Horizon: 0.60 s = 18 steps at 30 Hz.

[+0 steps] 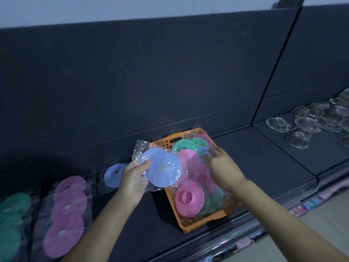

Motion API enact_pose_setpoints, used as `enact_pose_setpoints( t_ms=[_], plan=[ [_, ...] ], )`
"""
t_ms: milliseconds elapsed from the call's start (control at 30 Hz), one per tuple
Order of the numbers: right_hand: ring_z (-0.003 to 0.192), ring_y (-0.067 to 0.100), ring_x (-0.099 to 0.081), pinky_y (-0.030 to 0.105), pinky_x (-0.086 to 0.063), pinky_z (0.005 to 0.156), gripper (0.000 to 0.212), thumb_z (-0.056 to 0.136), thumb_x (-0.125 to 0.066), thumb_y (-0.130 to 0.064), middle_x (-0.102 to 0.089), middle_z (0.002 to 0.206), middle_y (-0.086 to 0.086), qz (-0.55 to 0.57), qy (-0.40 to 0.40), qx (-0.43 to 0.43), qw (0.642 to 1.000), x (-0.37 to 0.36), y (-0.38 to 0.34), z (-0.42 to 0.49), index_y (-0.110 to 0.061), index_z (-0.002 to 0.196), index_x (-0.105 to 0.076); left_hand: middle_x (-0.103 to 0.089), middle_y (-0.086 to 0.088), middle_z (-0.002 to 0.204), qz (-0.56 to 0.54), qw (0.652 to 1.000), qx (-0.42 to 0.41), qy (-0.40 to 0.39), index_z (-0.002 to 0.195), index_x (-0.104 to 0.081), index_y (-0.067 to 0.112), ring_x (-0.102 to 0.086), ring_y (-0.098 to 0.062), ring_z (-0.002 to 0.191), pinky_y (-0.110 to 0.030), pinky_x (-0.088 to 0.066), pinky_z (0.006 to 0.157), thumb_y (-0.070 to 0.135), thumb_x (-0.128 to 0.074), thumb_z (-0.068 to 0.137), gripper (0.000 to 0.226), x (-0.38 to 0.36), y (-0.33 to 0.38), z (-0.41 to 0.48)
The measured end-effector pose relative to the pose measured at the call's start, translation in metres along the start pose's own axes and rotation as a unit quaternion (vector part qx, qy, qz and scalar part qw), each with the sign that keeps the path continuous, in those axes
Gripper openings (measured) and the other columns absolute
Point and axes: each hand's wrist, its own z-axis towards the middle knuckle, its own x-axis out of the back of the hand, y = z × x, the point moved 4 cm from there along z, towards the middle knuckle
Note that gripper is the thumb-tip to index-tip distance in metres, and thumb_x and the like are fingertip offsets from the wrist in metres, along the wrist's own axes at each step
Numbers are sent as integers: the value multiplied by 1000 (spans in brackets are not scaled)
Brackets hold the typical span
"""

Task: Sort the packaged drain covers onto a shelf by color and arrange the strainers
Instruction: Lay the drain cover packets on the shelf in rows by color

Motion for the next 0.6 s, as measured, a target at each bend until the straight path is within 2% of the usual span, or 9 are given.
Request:
enact_pose_setpoints(
  t_ms=[67,167,233,300,400,500,600],
  plan=[
    [137,39,-19,48,-28,108,54,84,-47,-4,-31,144,12,-95,-55,-63,992,-6,17,2,-13,137,-38,-68,-13,103,-9,1000,-8,-7,112,-61,13,-66,-31,76,-39,-51,52,20,-52,94,21,3,3,-1],
    [129,37,-29,46,-39,100,61,84,-49,-2,-38,134,10,-74,-57,-96,991,-8,26,-2,-16,141,-31,-70,-7,85,-18,999,-30,9,101,-65,13,-67,-27,65,-35,-48,47,21,-51,94,17,9,7,-7],
    [118,33,-39,41,-46,88,61,84,-51,-3,-43,125,10,-59,-50,-103,992,-8,27,-2,-17,140,-33,-71,-6,86,-17,999,-44,16,98,-67,14,-67,-29,72,-37,-48,55,22,-51,95,17,14,9,-8],
    [109,32,-42,37,-46,76,57,86,-52,-4,-44,117,11,-62,-45,-119,990,-4,25,-1,-17,139,-36,-72,-6,93,-16,998,-52,11,99,-68,14,-68,-28,80,-38,-49,67,22,-50,96,20,18,8,-9],
    [106,31,-43,33,-39,67,42,85,-56,-3,-45,113,11,-67,-34,-137,988,8,21,0,-10,126,-46,-72,-8,102,-22,998,-56,7,105,-68,11,-69,-25,89,-38,-52,73,20,-49,96,22,24,7,-9],
    [96,31,-51,34,-41,66,34,75,-66,-2,-55,105,12,-24,-22,-130,991,13,21,3,-5,106,-53,-72,-7,96,-16,998,-55,-4,106,-66,15,-69,-24,78,-38,-44,71,23,-47,98,22,29,5,-11],
    [70,32,-51,34,-35,55,12,80,-50,3,-59,86,14,85,42,-139,986,12,24,7,-7,86,-45,-70,-8,88,-1,999,-48,12,99,-65,18,-64,-26,69,-36,-39,64,26,-44,99,23,36,4,-11]
  ],
)
